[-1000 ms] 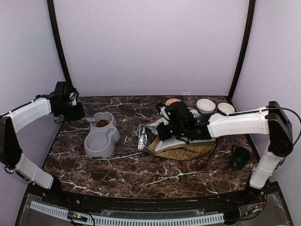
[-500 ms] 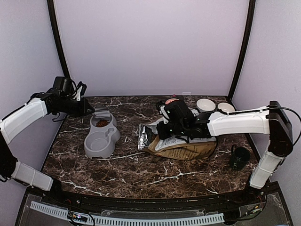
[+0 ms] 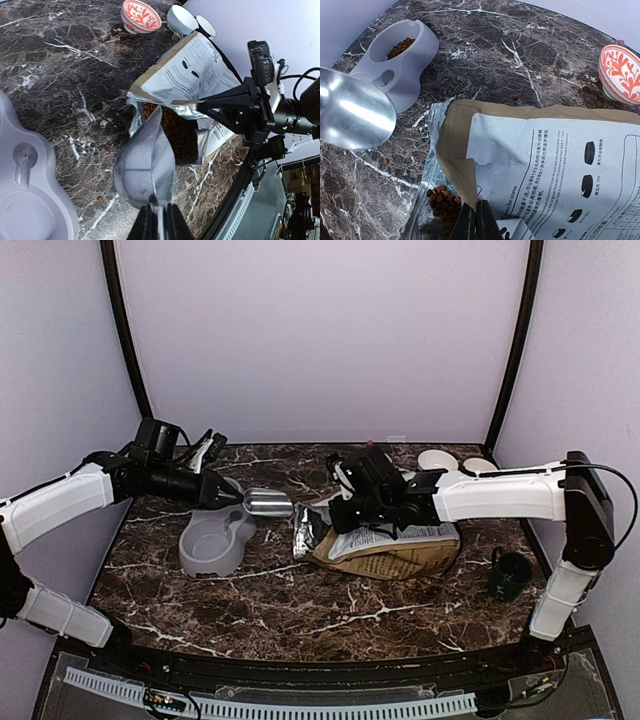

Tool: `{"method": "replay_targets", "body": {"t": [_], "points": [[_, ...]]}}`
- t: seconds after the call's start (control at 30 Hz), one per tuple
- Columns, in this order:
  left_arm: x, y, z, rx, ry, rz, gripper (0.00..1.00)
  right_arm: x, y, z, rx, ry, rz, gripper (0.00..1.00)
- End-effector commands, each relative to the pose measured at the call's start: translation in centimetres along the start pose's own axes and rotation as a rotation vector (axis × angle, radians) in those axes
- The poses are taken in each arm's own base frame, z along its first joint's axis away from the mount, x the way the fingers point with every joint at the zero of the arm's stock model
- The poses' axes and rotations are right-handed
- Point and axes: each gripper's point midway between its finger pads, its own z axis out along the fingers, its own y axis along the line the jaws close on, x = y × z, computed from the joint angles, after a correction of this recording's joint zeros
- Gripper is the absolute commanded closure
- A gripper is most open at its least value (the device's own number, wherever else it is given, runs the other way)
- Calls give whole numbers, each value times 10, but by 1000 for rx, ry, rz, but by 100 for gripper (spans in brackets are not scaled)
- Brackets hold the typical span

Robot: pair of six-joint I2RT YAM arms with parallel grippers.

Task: Serve the pet food
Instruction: Collect the pet food from the pet food bag.

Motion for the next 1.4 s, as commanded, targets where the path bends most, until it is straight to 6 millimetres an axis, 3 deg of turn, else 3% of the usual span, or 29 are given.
{"method": "replay_targets", "body": {"t": [0.0,0.33,0.9,1.0,1.37], "points": [[8,-21,14,107,36,35,100,-25,-18,2,77,-53,34,100],[18,-12,42,89,64,-4,100,-42,-14,1,78,-82,30,100],[34,-1,121,-14,171,-36,100,-34,-14,2,67,-69,50,100],[42,-8,136,-9,205,-28,100,-31,-14,2,65,-68,53,100],[43,-4,170,28,214,-89,100,-25,-14,4,50,-64,55,100]]}}
